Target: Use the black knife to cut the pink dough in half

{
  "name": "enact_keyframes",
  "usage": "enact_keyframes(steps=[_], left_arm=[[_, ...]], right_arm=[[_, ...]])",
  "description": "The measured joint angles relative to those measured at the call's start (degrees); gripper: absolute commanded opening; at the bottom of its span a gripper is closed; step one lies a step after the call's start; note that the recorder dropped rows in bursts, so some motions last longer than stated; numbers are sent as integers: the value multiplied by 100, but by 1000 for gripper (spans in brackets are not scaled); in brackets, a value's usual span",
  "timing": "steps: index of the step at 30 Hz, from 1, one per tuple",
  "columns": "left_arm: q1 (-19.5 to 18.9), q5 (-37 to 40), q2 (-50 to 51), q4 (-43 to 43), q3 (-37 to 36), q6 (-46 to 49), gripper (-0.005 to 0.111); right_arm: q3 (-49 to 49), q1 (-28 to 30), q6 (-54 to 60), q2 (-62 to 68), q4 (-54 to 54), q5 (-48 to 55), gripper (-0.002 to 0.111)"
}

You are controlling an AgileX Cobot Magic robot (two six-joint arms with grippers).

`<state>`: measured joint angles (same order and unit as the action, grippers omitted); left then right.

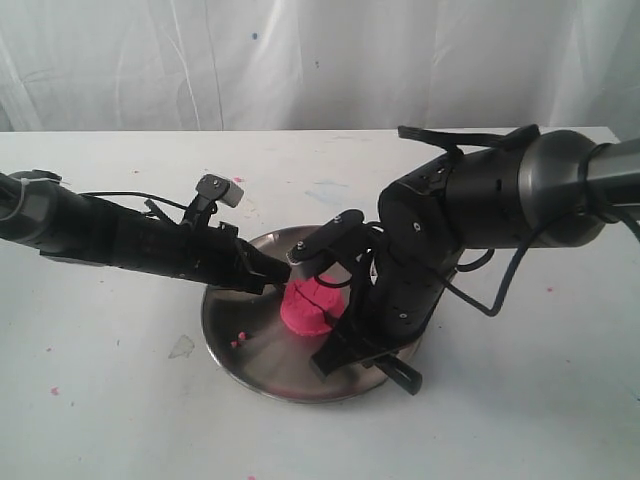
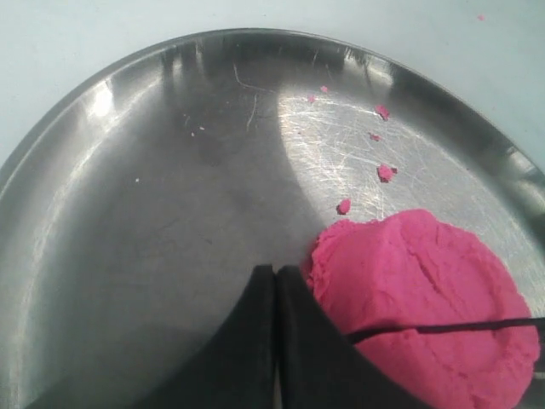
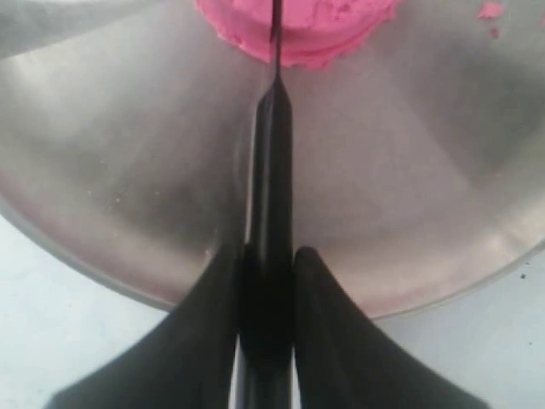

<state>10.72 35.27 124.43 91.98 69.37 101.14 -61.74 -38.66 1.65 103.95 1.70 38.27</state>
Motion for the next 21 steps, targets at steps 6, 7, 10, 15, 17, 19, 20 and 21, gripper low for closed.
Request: enact_keyframes(steps=[6,7,10,15,17,19,20,21], left_arm=[[0,0,0,-14,0,0,0],[0,0,0,-14,0,0,0],[0,0,0,-14,0,0,0],[0,0,0,-14,0,0,0],[0,0,0,-14,0,0,0],[0,0,0,-14,0,0,0],[0,0,0,-25,0,0,0],[0,0,0,-23,0,0,0]], right_arm=[[0,0,0,138,-10,-22,0],[0,0,0,143,-10,-33,0],[0,0,0,152,-10,-33,0],[0,0,0,152,-10,-33,0],[0,0,0,155,-10,-33,0],[0,0,0,155,-10,-33,0],[0,0,0,155,-10,-33,0],[0,0,0,155,-10,-33,0]])
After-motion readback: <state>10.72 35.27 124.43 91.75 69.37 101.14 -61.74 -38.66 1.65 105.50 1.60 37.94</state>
